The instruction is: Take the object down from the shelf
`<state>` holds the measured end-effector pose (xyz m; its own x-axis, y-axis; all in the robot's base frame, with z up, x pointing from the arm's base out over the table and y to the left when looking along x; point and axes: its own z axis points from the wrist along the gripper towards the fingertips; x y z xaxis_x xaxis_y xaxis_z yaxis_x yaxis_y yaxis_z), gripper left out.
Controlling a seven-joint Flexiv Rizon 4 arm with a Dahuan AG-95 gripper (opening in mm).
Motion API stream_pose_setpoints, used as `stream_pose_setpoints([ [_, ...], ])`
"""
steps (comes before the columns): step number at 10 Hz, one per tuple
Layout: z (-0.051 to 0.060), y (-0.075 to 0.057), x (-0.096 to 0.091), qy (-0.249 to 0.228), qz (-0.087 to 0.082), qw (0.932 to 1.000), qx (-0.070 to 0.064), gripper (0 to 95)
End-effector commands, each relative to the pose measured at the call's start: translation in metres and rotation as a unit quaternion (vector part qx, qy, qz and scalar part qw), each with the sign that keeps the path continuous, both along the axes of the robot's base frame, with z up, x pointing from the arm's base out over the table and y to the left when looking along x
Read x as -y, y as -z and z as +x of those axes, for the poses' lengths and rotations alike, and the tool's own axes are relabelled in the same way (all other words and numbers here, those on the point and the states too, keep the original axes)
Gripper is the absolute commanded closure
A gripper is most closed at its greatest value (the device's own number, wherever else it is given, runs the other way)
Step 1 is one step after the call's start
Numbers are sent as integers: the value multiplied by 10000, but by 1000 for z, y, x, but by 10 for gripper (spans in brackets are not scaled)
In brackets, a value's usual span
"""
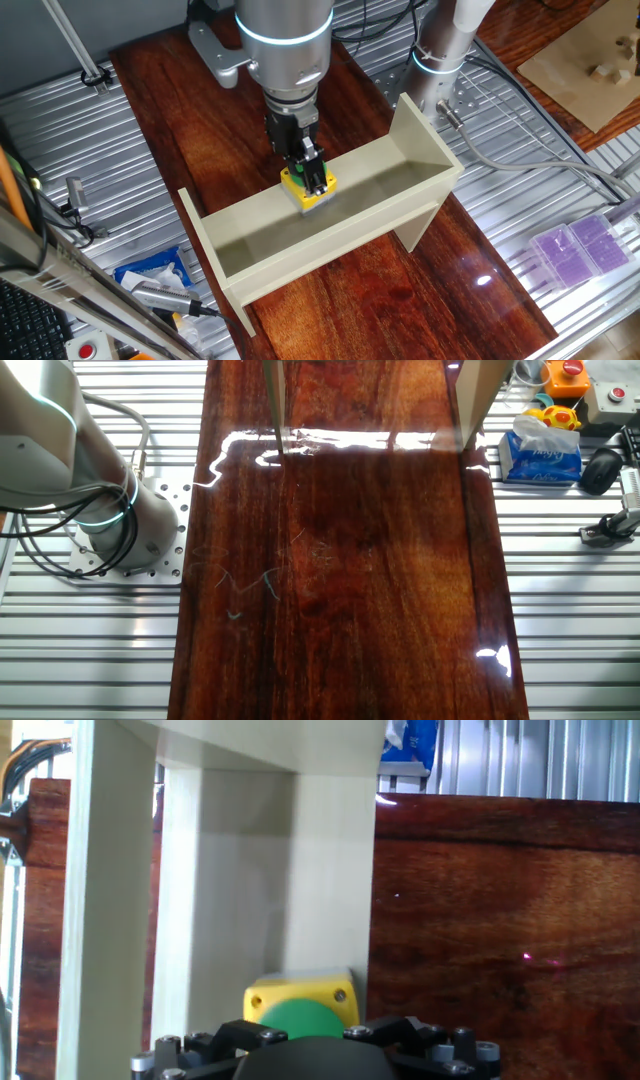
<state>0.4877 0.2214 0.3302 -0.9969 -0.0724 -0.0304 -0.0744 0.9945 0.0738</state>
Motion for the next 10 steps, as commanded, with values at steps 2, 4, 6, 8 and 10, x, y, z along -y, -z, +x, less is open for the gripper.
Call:
stream_pose_setpoints([
  [2,-1,3,-1,67,8,10000,11,0],
  [4,-3,5,-2,146,21,9999,30,0],
  [6,-4,8,-4,200,20,9998,42,0],
  [8,-4,13,-6,223,14,9997,54,0],
  [10,-3,18,-9,224,-4,9997,74,0],
])
